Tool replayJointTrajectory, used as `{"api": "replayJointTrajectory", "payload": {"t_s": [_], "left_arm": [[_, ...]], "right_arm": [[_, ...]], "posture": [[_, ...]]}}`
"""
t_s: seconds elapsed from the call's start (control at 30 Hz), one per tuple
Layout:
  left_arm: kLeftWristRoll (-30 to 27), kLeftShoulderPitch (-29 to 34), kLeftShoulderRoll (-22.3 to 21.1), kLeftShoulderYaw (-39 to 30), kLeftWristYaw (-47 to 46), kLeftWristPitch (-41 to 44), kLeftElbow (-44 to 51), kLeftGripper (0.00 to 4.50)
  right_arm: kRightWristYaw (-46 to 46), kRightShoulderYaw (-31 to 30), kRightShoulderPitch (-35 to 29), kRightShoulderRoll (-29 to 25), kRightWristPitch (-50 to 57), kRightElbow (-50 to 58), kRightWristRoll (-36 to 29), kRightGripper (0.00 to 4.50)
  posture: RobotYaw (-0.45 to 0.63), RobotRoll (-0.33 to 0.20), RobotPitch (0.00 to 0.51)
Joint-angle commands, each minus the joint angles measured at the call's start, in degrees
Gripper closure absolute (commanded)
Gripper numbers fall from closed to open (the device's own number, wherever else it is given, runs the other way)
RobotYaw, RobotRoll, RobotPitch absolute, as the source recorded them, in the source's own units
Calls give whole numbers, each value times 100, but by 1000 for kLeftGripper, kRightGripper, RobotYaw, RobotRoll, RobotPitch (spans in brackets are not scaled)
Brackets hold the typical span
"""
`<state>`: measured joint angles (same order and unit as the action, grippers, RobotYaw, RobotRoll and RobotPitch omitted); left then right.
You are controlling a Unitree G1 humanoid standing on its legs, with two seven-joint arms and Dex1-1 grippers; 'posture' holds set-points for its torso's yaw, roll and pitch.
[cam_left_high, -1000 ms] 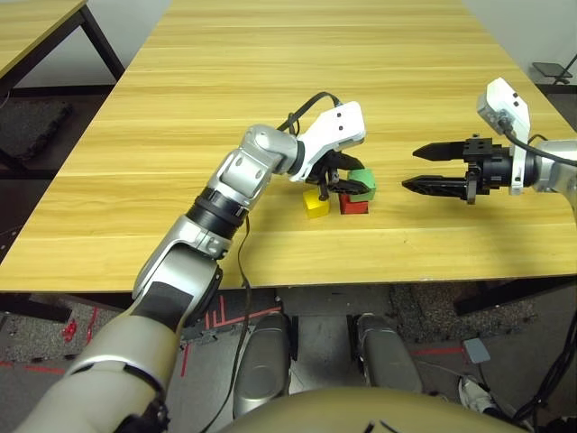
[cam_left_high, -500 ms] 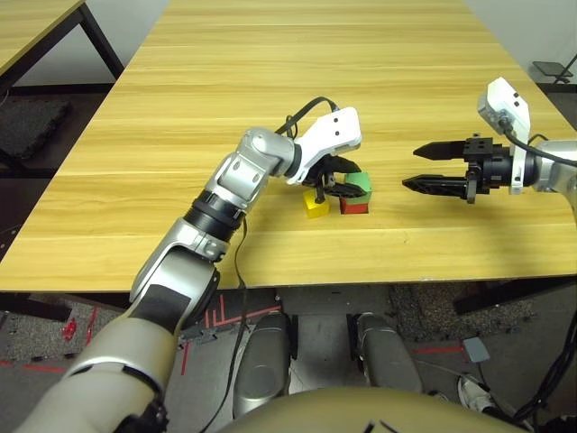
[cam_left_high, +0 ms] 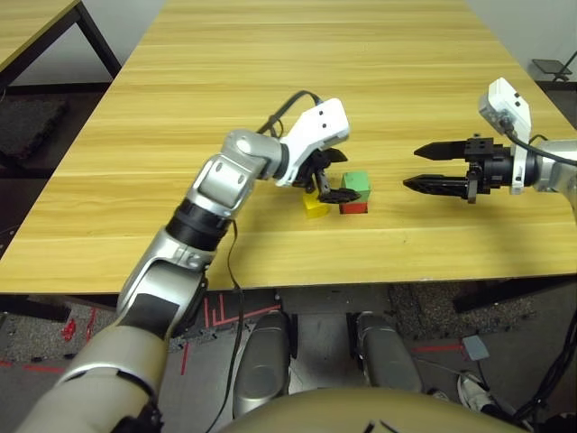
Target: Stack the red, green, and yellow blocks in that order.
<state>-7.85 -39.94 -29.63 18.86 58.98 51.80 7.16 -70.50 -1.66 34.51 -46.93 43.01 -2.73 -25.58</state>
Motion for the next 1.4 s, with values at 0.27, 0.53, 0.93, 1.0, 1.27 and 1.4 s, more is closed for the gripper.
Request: {"api": "replayJointTrajectory", "payload": {"t_s": [0.27,0.53,0.93,1.0,1.27,1.4], "left_arm": [[137,589,101,149,-730,-353,-305,44],[288,521,122,373,-837,-563,-614,443],[-435,-1046,-406,289,31,909,96,2628],[-599,-1416,-377,249,101,1120,97,2628],[-855,-2128,-38,416,98,1144,-275,2628],[-769,-2145,107,658,89,888,-596,2628]], "right_arm": [[-114,-195,282,43,-134,-232,68,0],[-50,-178,250,57,-129,-196,23,0],[1,-27,-62,-64,-26,63,-109,0],[8,-15,-93,-58,-34,80,-114,0],[29,13,-135,-42,-11,142,-119,0],[79,33,-171,-18,58,228,-151,0]], "posture": [[180,-144,75],[165,-136,76],[156,-113,77],[153,-110,72],[145,-98,69],[130,-97,70]]}}
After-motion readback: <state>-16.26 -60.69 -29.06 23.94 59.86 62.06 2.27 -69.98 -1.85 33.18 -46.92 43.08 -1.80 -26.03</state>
